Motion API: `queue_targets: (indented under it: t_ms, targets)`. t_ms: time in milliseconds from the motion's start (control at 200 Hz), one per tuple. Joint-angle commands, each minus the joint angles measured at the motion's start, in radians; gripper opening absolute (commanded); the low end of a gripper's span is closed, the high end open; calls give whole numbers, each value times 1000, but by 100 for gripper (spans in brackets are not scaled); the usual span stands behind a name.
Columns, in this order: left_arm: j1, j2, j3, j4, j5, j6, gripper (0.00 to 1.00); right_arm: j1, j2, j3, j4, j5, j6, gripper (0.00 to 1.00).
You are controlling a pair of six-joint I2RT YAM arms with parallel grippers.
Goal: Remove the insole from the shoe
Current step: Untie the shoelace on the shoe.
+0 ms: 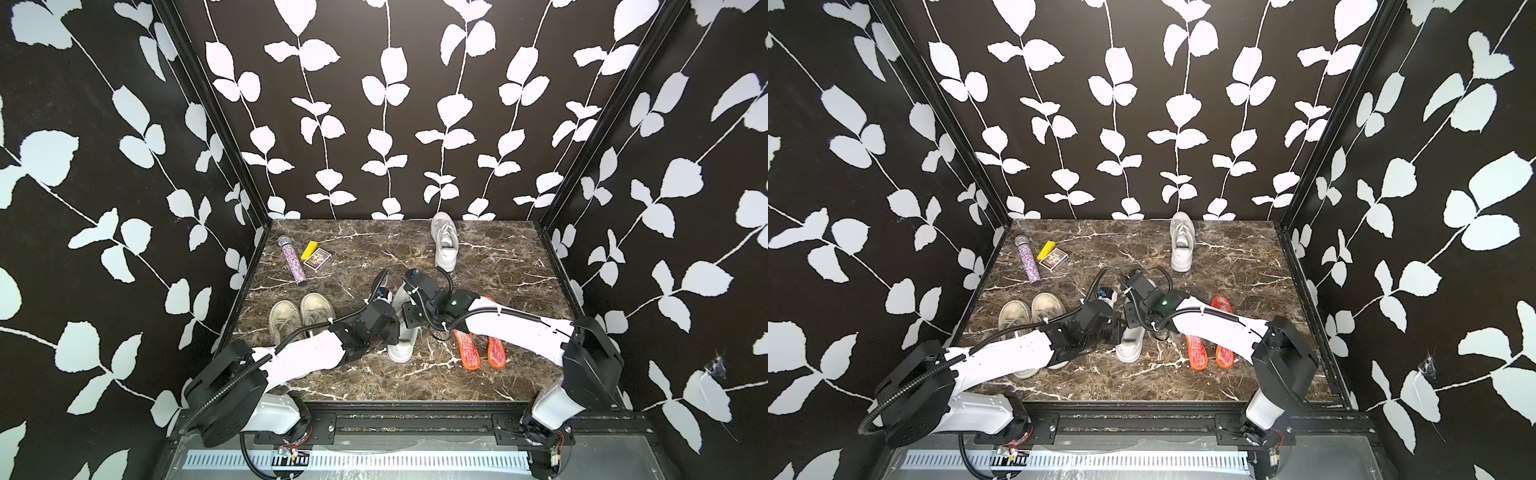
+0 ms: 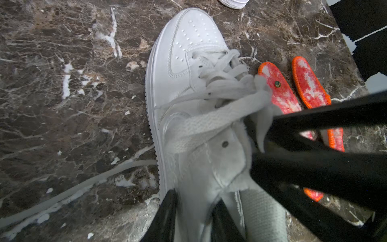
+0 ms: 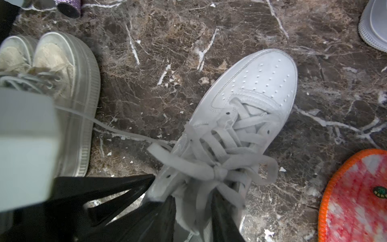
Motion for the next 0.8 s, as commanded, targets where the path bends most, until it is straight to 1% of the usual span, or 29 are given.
queue_targets:
  t_ms: [0, 130, 275, 325, 420, 465, 620, 685, 715, 795]
  targets:
    - [-4, -32, -24, 17, 10, -14, 29, 6, 28, 21, -43, 47, 5, 28]
    - [-4, -35, -24, 20, 9, -12, 29, 5, 56, 36, -52, 56, 7, 26]
    - [-4, -35, -24, 20, 7, -12, 29, 7, 60, 41, -60, 73, 9, 19]
    - [-4, -32, -22, 18, 8, -12, 29, 7, 55, 40, -61, 75, 8, 16]
    - [-4, -24, -15, 15, 6, -11, 29, 7, 42, 33, -58, 76, 6, 5]
    - [-4, -22, -11, 16, 4, -9, 31, 8, 31, 29, -53, 70, 4, 0]
    - [-3, -6, 9, 55, 2, 23, 38, 8, -10, 16, -14, -10, -22, 0]
    - [-3, 8, 33, 54, 2, 45, 41, 8, -15, 7, -1, -20, -18, 0]
    - [-3, 15, 43, 51, 1, 55, 42, 8, -51, 1, 7, -23, -19, 0]
    - [1, 25, 67, 38, -29, 58, 42, 8, -80, -21, 27, -27, -26, 0]
